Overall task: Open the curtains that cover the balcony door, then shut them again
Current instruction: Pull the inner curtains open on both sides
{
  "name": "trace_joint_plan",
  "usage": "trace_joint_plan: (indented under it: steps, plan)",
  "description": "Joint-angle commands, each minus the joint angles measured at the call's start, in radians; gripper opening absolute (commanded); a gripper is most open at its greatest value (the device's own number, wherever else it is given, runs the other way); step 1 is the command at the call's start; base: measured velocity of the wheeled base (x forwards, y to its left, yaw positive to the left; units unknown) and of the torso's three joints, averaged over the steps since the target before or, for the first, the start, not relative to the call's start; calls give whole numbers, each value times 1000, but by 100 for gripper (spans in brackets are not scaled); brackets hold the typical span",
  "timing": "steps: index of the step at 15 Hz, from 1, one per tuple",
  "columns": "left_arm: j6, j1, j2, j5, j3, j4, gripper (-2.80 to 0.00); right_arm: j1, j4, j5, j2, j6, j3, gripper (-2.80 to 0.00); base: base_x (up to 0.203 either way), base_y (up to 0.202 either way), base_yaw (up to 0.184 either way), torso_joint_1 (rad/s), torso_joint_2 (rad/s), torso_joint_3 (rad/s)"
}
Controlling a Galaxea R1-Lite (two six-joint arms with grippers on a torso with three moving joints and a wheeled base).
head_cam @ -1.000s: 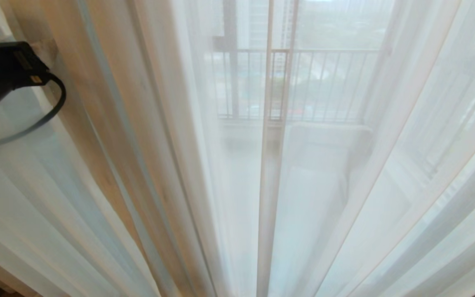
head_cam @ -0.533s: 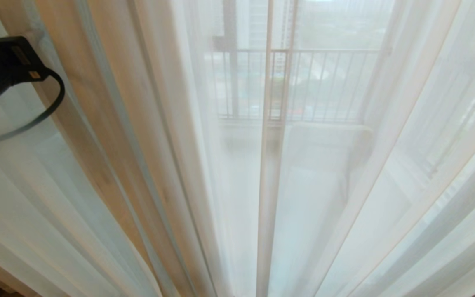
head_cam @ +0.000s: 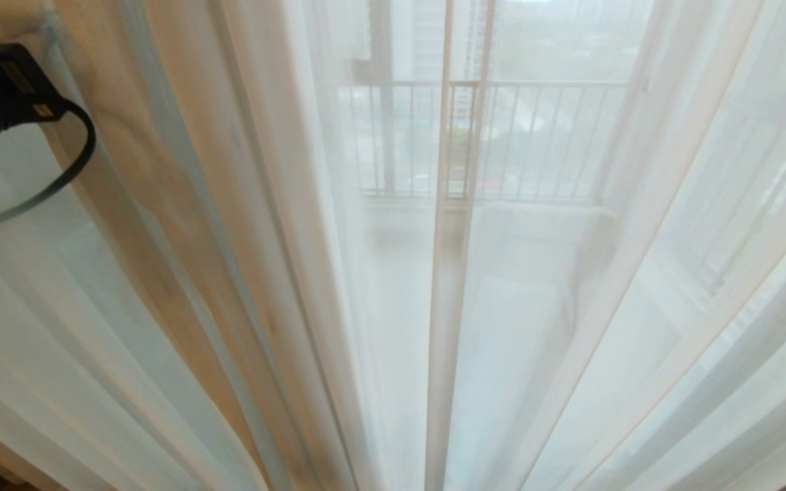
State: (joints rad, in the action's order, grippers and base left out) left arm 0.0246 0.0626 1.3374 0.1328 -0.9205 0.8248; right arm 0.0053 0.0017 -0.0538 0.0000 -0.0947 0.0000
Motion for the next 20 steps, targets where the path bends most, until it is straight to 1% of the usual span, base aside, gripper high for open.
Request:
trace_joint_plan:
  steps: [1, 3, 7, 20]
  plan:
    - [24, 0, -13, 2, 26, 82, -280, 1, 0, -1, 0, 0, 0, -280, 0, 0, 0, 0, 0, 0]
    - [36, 0, -44, 0, 66, 87, -280, 1, 0, -1, 0, 0, 0, -280, 0, 0, 0, 0, 0, 0]
    - [35, 0, -88, -1, 156, 89, -280, 1, 0, -1, 0, 0, 0, -280, 0, 0, 0, 0, 0, 0]
    - [34, -1, -98, -1, 160, 88, -280, 1, 0, -1, 0, 0, 0, -280, 0, 0, 0, 0, 0, 0]
